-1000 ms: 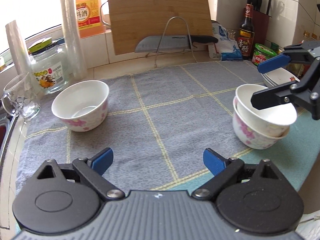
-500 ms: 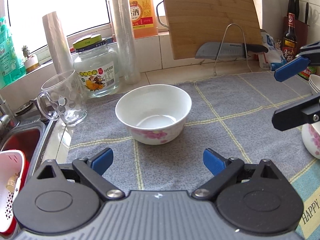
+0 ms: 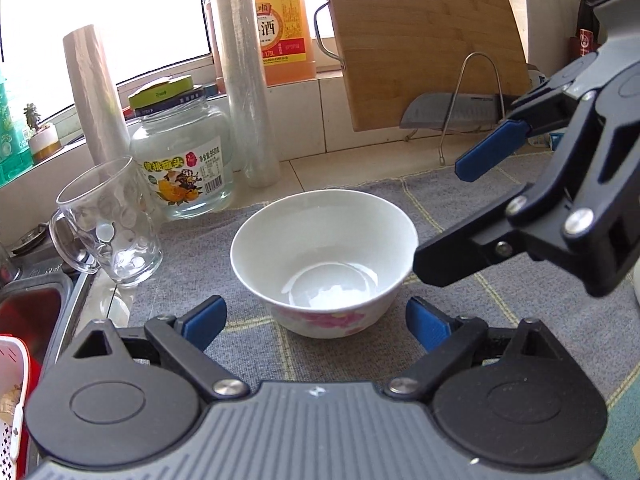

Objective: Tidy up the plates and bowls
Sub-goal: 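Withdraw the right gripper and move it to the pink-flower bowl, then close the right gripper on the pink-flower bowl's rim, then lift the bowl with the right gripper and carry it over the bowl stack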

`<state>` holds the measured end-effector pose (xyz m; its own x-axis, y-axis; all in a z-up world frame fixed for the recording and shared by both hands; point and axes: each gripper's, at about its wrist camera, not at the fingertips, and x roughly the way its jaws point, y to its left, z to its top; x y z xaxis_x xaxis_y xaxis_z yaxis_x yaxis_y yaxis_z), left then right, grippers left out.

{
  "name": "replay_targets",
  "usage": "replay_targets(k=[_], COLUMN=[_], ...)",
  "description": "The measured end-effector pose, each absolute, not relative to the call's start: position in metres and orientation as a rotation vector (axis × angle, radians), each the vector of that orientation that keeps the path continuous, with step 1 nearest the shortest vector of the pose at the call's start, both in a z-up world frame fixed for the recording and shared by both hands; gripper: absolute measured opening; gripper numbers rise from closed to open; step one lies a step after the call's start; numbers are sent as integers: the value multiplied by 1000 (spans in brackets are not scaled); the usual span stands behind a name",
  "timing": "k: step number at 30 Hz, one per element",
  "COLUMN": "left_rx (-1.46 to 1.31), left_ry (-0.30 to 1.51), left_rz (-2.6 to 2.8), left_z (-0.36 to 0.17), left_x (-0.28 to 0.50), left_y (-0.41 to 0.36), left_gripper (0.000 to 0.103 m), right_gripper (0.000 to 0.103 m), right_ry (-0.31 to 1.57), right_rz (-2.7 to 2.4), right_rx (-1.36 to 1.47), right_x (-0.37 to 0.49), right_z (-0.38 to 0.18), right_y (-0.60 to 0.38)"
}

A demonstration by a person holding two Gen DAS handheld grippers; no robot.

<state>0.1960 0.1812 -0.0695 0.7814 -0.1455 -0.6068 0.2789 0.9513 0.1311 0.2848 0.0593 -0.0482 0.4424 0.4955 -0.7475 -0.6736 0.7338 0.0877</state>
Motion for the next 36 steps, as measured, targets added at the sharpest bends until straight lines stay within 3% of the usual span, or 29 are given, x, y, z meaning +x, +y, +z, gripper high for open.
replay_targets(k=[8, 16, 24, 36], left_rx=[211, 204, 198, 199], left_ry=[627, 619, 617, 623], left_rz=[-251, -282, -290, -294], left_z=[-72, -71, -72, -70], left_x=[203, 206, 207, 208], left_y=[183, 184, 185, 184], left_gripper=[94, 90, 90, 89], right_gripper=[101, 83, 72, 70], right_ry=[880, 904, 916, 923], right_rz=[780, 816, 857, 859], right_rx=[-216, -221, -207, -190], right_x=[320, 340, 344, 346], right_z=[-61, -70, -72, -71], right_y=[76, 91, 95, 95])
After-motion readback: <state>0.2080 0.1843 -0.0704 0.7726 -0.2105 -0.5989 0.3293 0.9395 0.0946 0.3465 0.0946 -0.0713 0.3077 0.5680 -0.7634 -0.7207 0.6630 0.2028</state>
